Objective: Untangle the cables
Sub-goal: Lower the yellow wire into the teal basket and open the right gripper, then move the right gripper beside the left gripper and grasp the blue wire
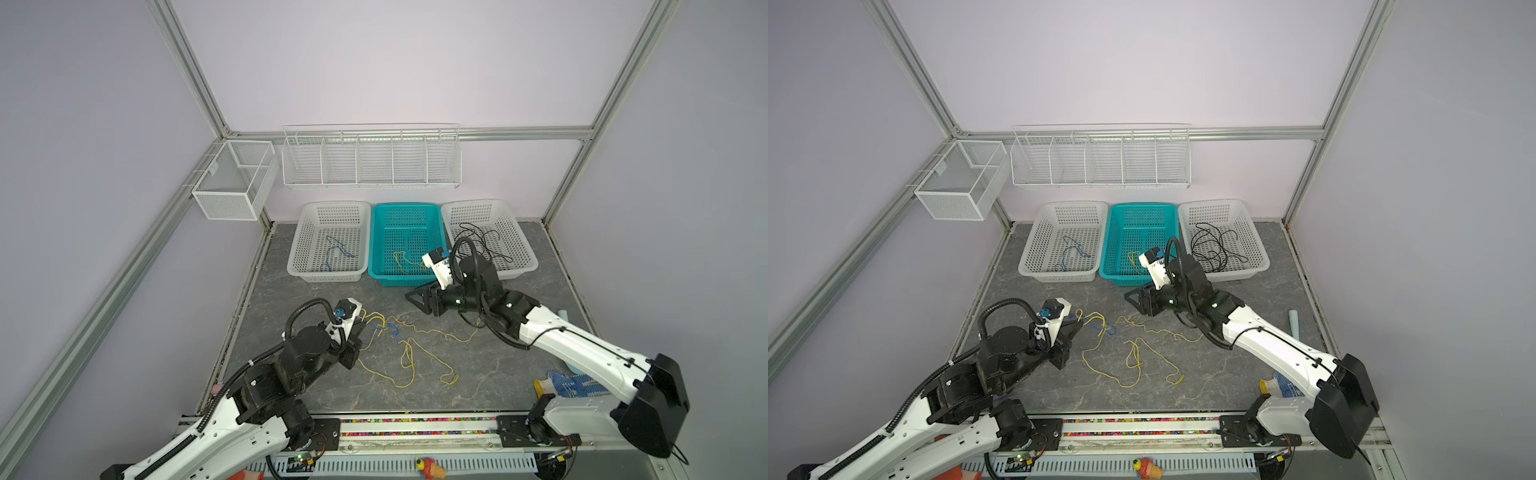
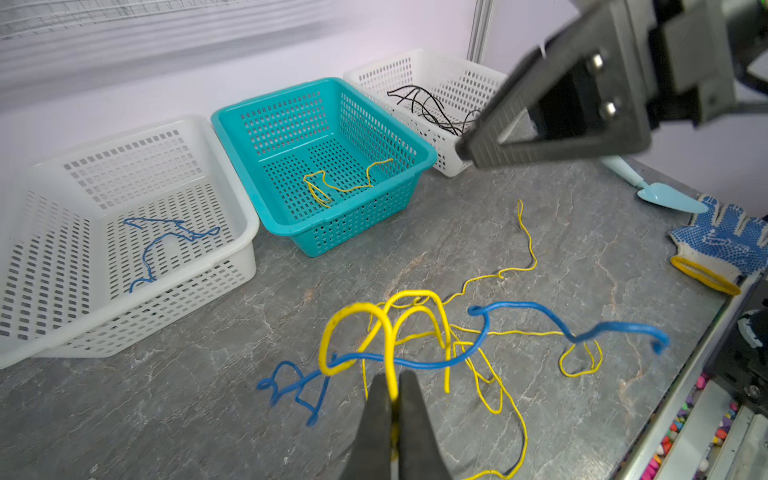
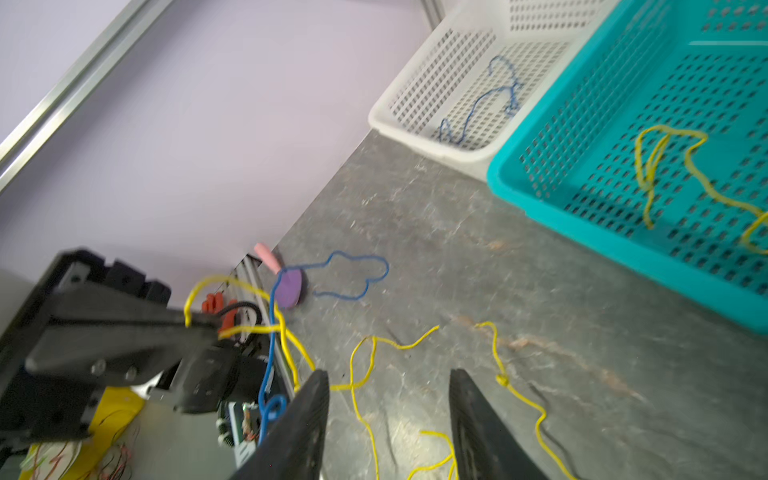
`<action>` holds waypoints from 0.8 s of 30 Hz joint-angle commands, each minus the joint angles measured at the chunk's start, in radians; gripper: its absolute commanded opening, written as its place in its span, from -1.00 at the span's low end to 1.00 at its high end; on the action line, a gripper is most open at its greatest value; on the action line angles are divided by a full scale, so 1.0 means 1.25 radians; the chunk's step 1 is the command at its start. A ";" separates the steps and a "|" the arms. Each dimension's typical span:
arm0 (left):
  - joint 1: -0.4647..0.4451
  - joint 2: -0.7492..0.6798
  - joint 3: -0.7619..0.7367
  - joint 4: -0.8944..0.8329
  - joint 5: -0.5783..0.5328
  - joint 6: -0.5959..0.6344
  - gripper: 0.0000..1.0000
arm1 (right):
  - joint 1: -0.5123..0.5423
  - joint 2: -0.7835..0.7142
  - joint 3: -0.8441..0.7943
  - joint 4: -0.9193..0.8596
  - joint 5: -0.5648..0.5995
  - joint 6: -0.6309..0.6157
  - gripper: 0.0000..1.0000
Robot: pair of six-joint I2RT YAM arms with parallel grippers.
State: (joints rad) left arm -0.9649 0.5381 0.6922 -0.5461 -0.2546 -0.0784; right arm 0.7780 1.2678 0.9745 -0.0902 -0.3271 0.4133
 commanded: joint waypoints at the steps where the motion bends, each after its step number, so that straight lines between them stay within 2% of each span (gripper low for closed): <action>1: 0.006 0.003 0.010 0.009 -0.009 -0.009 -1.00 | 0.051 -0.079 -0.062 0.106 -0.002 0.000 0.04; 5: 0.007 0.031 0.022 -0.007 -0.010 -0.011 -1.00 | 0.186 -0.143 -0.071 0.053 0.137 -0.120 0.07; 7: 0.008 0.037 0.024 -0.010 -0.009 -0.012 -1.00 | 0.221 -0.156 -0.099 0.065 0.178 -0.143 0.09; 17: 0.009 0.030 0.021 -0.009 -0.010 -0.016 -1.00 | 0.330 -0.054 -0.051 0.042 0.331 -0.196 0.10; 24: 0.010 0.035 0.022 -0.011 -0.007 -0.017 -1.00 | 0.367 0.011 -0.003 0.030 0.432 -0.222 0.02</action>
State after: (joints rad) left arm -0.9565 0.5846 0.6922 -0.5533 -0.2619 -0.0963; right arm 1.2278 1.2701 0.9386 -0.0456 0.1261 0.1734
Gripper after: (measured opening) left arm 0.048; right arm 0.515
